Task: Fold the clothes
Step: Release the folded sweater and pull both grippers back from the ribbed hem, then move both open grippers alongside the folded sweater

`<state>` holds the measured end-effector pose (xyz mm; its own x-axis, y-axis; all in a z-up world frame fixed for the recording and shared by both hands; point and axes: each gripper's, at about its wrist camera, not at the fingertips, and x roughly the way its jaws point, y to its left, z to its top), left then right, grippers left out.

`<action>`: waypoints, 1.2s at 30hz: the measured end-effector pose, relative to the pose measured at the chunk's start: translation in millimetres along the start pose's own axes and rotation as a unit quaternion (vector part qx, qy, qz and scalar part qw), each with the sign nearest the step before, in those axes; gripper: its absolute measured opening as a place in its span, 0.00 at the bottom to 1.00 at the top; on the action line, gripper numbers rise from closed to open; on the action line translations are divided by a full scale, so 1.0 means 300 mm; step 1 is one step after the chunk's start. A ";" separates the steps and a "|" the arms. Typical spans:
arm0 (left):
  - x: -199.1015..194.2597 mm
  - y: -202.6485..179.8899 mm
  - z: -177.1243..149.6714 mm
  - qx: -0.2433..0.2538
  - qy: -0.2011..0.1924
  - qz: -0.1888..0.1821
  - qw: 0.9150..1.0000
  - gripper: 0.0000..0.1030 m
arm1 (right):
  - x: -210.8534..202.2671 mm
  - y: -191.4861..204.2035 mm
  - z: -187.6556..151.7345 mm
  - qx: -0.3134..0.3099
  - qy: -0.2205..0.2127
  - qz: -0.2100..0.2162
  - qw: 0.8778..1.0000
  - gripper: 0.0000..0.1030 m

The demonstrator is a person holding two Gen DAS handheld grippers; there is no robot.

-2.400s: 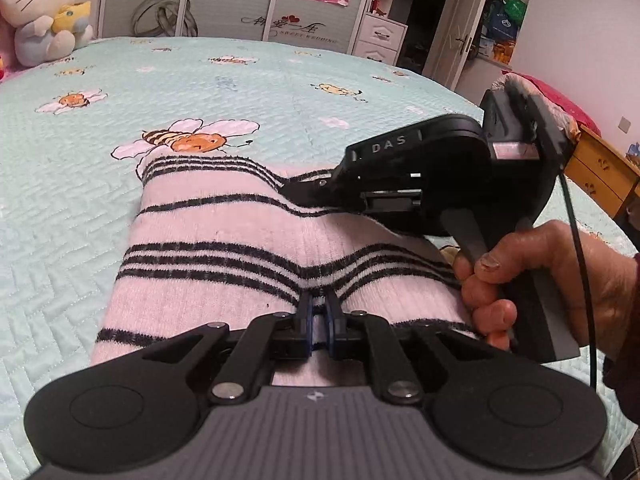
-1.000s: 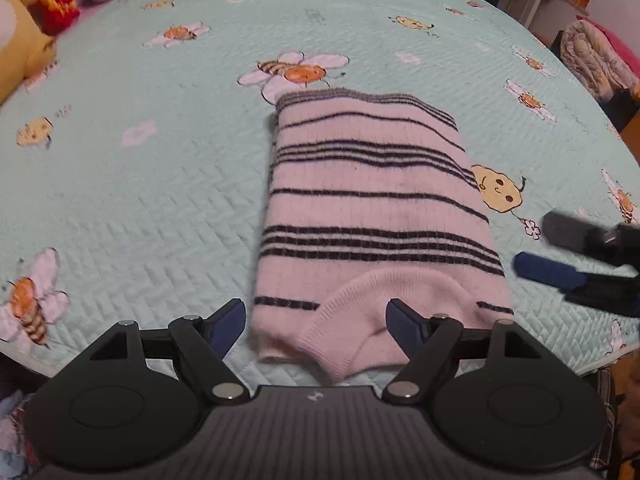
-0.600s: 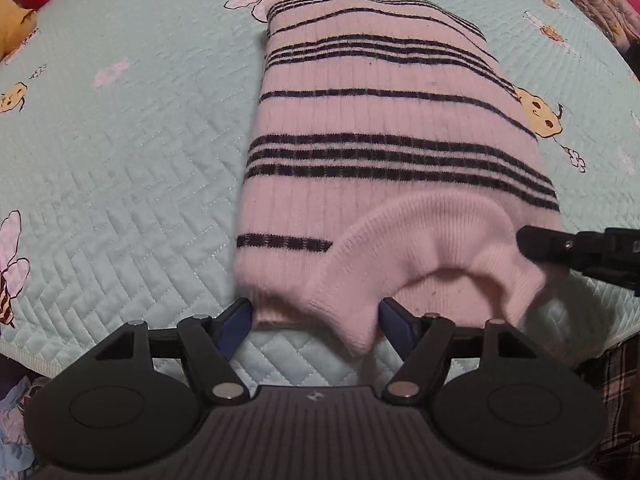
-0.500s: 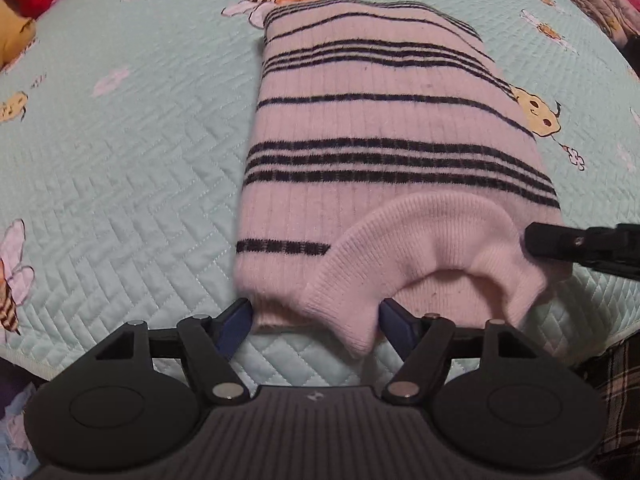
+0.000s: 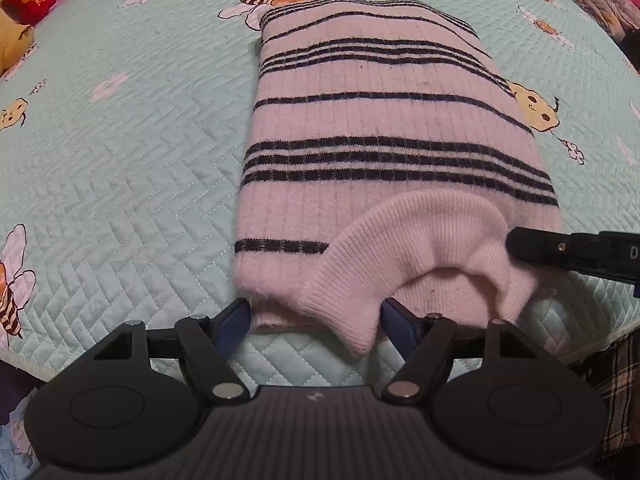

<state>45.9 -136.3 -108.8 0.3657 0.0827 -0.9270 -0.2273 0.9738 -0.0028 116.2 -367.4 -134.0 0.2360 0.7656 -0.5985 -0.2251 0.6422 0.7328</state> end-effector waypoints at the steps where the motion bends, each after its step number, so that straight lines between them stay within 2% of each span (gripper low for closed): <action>1: 0.000 0.001 0.000 -0.001 0.000 -0.001 1.000 0.74 | -0.004 -0.003 0.005 0.005 0.002 0.003 1.000 0.03; 2: -0.004 0.003 0.001 -0.002 0.000 -0.005 1.000 0.74 | -0.010 0.004 0.010 0.003 0.004 0.002 1.000 0.04; 4: -0.019 0.010 0.001 -0.005 -0.001 -0.013 1.000 0.74 | -0.023 0.025 0.018 -0.006 0.004 0.004 1.000 0.15; 6: -0.053 0.026 -0.004 -0.012 -0.008 -0.030 0.999 0.74 | -0.049 0.055 0.020 -0.014 -0.003 0.018 1.000 0.42; 8: -0.087 0.041 -0.008 -0.019 -0.015 -0.046 0.999 0.74 | -0.076 0.096 0.020 -0.031 -0.013 0.020 0.999 0.46; 10: -0.125 0.061 -0.011 -0.028 -0.023 -0.054 0.998 0.74 | -0.105 0.145 0.024 -0.055 -0.021 0.009 0.998 0.50; 12: -0.149 0.075 -0.005 -0.036 -0.019 -0.045 0.998 0.74 | -0.124 0.199 0.035 -0.068 -0.025 -0.027 0.997 0.67; 13: -0.158 0.077 -0.002 -0.035 -0.021 -0.035 0.999 0.74 | -0.130 0.226 0.037 -0.080 -0.027 -0.049 0.995 0.70; 15: -0.175 0.077 0.006 -0.030 -0.028 -0.015 0.999 0.74 | -0.143 0.281 0.040 -0.106 -0.030 -0.095 0.989 0.71; 17: -0.181 0.070 0.013 -0.021 -0.027 -0.001 0.999 0.75 | -0.152 0.339 0.024 -0.148 -0.047 -0.149 0.977 0.72; 19: -0.171 0.066 0.018 -0.014 -0.015 0.006 1.000 0.77 | -0.153 0.394 0.001 -0.197 -0.063 -0.197 0.958 0.74; 21: -0.150 0.058 0.019 -0.008 0.012 0.011 1.000 0.77 | -0.142 0.428 -0.011 -0.221 -0.065 -0.218 0.948 0.75; 23: -0.136 0.054 0.013 -0.004 0.029 0.012 0.999 0.77 | -0.114 0.442 -0.012 -0.225 -0.042 -0.234 0.945 0.75; 25: -0.130 0.052 0.009 -0.004 0.036 0.013 0.999 0.77 | -0.086 0.443 -0.008 -0.203 -0.007 -0.236 0.950 0.75; 28: -0.137 0.054 0.010 -0.009 0.046 0.014 0.999 0.77 | -0.063 0.439 -0.012 -0.170 0.023 -0.236 0.957 0.75; 34: -0.123 0.040 0.016 -0.020 0.073 0.002 0.997 0.77 | 0.000 0.445 -0.035 -0.155 0.083 -0.283 0.943 0.75; 36: -0.109 0.032 0.013 -0.020 0.084 0.002 0.996 0.75 | 0.006 0.444 -0.046 -0.159 0.089 -0.287 0.940 0.75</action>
<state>35.4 -128.9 -77.1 0.2096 0.0475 -0.9766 -0.2652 0.9641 -0.0101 73.5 -280.0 -41.9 0.2497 0.2645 -0.9315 -0.3864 0.9093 0.1546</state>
